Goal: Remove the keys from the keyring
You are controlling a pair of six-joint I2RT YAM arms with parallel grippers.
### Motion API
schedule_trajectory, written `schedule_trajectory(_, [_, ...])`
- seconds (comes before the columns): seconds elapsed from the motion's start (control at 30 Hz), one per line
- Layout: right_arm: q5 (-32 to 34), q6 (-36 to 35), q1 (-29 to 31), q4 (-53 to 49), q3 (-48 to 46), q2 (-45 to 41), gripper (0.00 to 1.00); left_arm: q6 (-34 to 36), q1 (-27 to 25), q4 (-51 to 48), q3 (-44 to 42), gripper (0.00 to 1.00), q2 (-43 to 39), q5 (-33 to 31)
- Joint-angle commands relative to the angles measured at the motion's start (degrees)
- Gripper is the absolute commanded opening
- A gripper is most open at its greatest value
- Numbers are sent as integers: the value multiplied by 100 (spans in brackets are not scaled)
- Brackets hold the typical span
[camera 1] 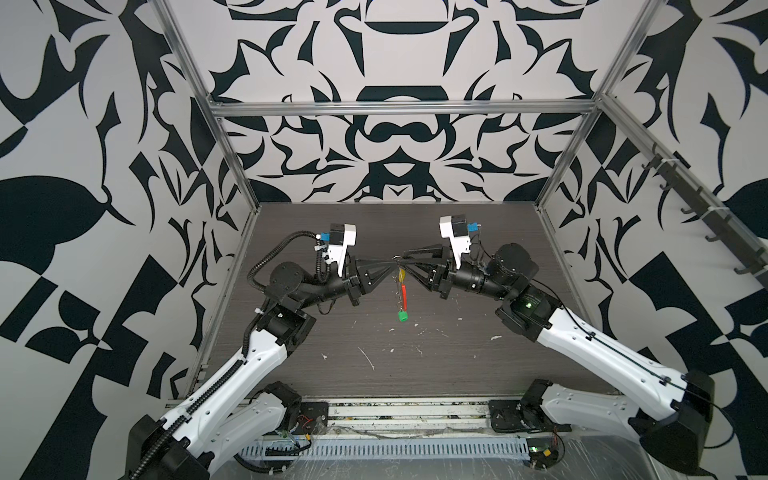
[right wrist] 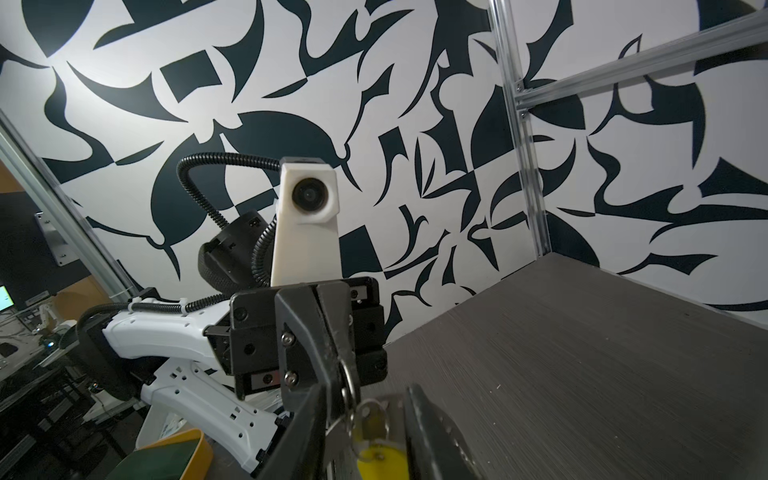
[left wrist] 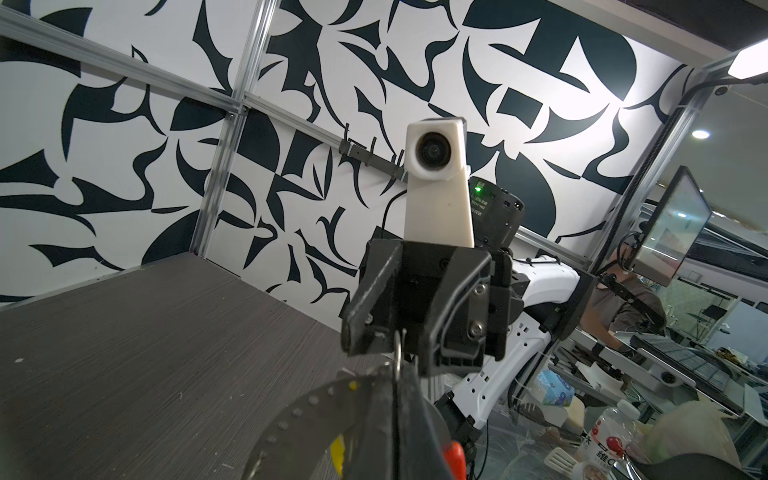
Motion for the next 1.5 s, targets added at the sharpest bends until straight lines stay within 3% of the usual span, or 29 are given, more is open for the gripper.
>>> schedule_trajectory(0.0, [-205, 26, 57, 288, 232, -69, 29, -39, -5, 297, -115, 0, -27, -48])
schedule_trajectory(0.37, [-361, -95, 75, 94, 241, -64, 0, -73, -5, 288, -110, 0, 3, -57])
schedule_trajectory(0.57, [-260, -325, 71, -310, 278, -173, 0, -170, -5, 87, -42, 2, -2, -29])
schedule_trajectory(0.67, [-311, -652, 70, -873, 426, -242, 0, -80, -5, -315, 2, 41, -90, -27])
schedule_trajectory(0.7, [-351, -760, 57, -1079, 471, -258, 0, -20, -5, -459, 11, 48, -123, -24])
schedule_trajectory(0.77, [-494, -923, 20, -1385, 554, -263, 0, 102, -5, -727, 35, 51, -217, -1])
schedule_trajectory(1.03, [-1345, -1435, -209, -2466, 1120, -22, 0, 533, -5, -1965, 476, 28, -268, 424])
schedule_trajectory(1.47, [-1278, -1582, -263, -2902, 1375, 107, 0, 704, -10, -2459, 774, 15, -182, 733])
